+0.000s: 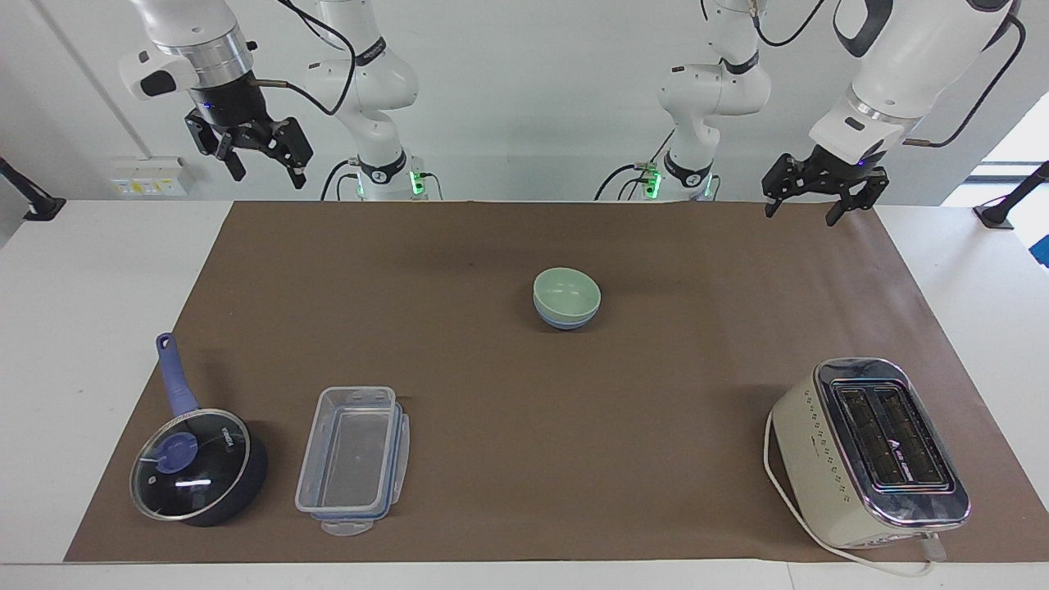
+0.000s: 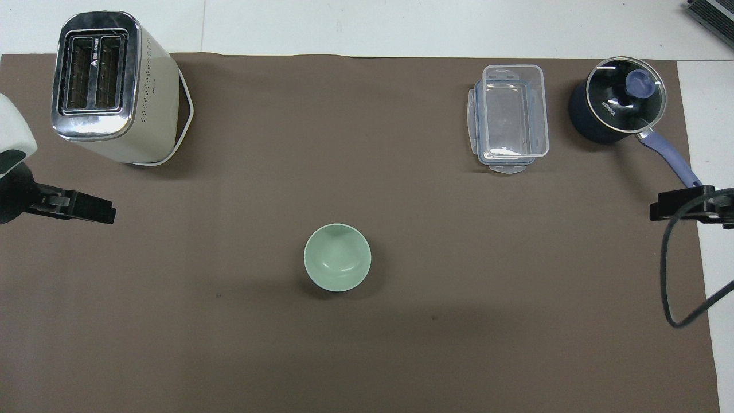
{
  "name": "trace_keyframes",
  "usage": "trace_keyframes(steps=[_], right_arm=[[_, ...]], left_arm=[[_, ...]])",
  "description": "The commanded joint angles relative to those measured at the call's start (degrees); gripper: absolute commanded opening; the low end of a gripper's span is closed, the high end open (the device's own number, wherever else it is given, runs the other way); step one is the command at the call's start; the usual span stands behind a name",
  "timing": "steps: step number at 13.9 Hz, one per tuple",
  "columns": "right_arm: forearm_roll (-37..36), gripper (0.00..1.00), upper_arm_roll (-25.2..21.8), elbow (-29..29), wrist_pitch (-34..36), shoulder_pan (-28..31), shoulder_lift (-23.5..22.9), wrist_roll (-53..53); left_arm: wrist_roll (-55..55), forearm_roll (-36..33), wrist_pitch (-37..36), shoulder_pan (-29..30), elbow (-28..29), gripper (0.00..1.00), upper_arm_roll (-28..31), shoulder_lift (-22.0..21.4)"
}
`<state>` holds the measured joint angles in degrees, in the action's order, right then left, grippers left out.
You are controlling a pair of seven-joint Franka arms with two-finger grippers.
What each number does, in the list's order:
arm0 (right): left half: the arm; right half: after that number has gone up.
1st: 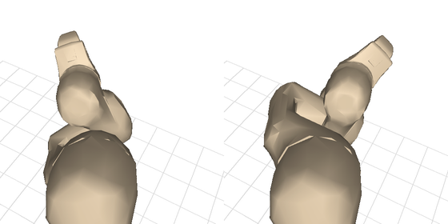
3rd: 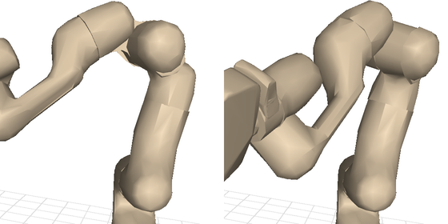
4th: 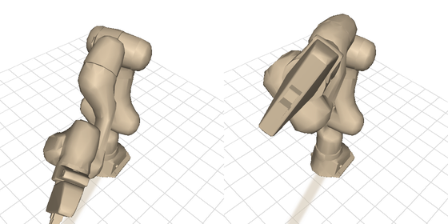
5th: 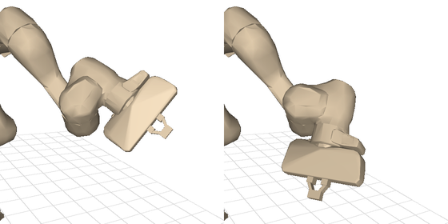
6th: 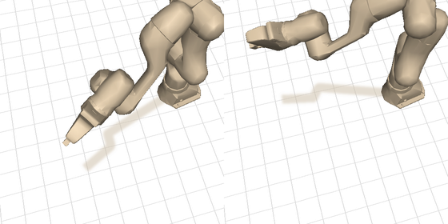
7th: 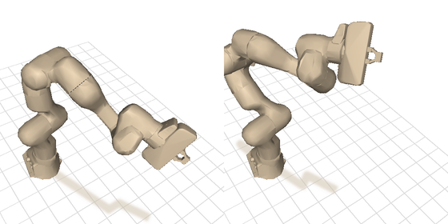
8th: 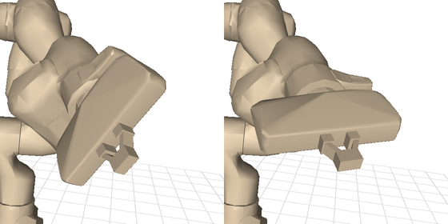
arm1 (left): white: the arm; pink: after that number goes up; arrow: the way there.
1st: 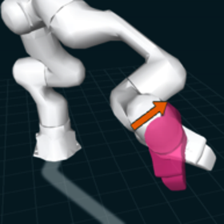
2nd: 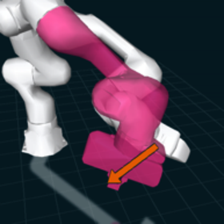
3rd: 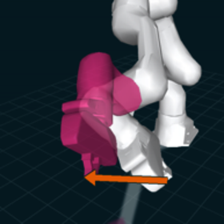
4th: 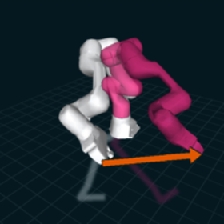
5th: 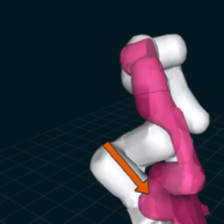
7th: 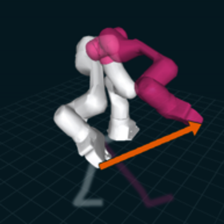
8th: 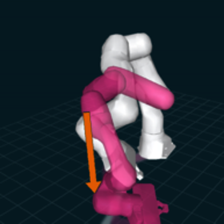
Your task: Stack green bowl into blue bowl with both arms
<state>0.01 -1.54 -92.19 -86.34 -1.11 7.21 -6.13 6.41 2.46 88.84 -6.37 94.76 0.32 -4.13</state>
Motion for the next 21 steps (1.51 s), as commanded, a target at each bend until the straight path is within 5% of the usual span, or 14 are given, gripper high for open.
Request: trace_keyframes(steps=[1, 7, 11, 21], right_arm=[[-0.4, 1.0, -0.1, -1.3, -0.8, 0.6, 1.0, 2.6], [-2.1, 1.0, -0.1, 3.8, 3.7, 0.9, -2.0, 3.1], [-2.0, 1.0, -0.1, -0.3, 0.9, 0.5, 0.3, 3.3], [-1.0, 1.0, -0.2, 0.3, 2.5, 0.6, 0.3, 2.9]], left_arm=[[0.5, -1.0, -0.7, 0.7, -0.5, 1.0, -0.5, -0.4], [0.5, -1.0, -0.6, 0.7, -0.5, 1.0, -0.5, -0.4], [0.6, -1.0, -0.6, 0.7, -0.5, 1.0, -0.5, -0.4], [0.7, -1.0, -0.6, 0.7, -0.5, 1.0, -0.5, -0.4]])
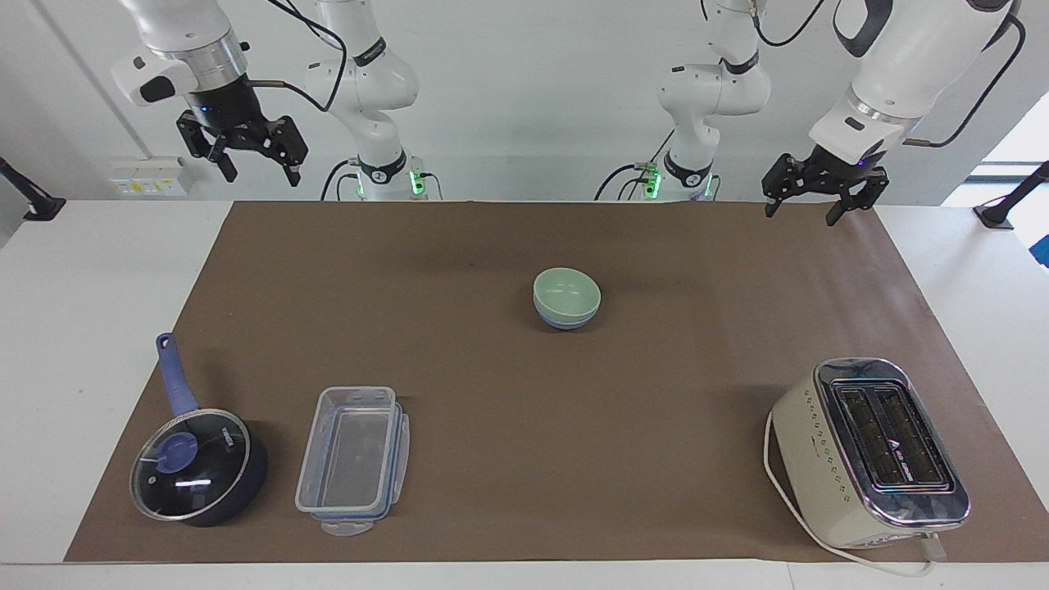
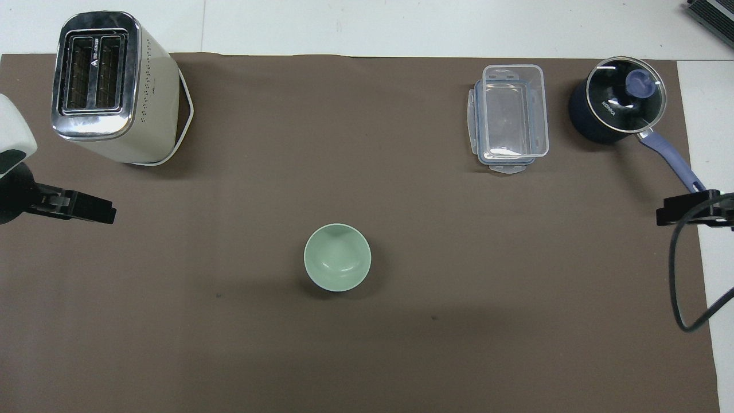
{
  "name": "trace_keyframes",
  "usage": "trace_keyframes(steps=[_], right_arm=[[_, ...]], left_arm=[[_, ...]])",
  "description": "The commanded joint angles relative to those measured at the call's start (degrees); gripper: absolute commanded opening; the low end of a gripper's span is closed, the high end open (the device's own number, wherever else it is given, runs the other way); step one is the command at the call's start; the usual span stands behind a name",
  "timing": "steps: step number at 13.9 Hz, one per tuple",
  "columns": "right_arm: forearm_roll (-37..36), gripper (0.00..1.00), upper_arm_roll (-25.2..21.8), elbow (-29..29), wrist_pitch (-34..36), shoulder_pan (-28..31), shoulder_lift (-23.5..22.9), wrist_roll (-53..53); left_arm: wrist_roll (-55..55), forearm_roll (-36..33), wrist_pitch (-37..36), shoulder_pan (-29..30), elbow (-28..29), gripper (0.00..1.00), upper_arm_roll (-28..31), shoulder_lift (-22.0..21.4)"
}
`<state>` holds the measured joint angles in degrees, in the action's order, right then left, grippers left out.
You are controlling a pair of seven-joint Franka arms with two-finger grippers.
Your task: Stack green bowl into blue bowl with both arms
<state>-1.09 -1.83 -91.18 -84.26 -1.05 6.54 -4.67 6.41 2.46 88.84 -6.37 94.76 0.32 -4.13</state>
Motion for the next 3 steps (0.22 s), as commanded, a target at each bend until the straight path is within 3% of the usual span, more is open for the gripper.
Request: trace_keyframes(steps=[1, 3], right_arm=[[0.2, 1.0, 0.1, -0.8, 0.5, 0.5, 0.9, 1.5], [0.2, 1.0, 0.2, -0.8, 0.3, 0.4, 0.9, 1.4]], left_arm=[[0.7, -1.0, -0.5, 0.7, -0.5, 1.0, -0.5, -0.4], [0.7, -1.0, -0.5, 0.7, -0.5, 1.0, -0.5, -0.4]])
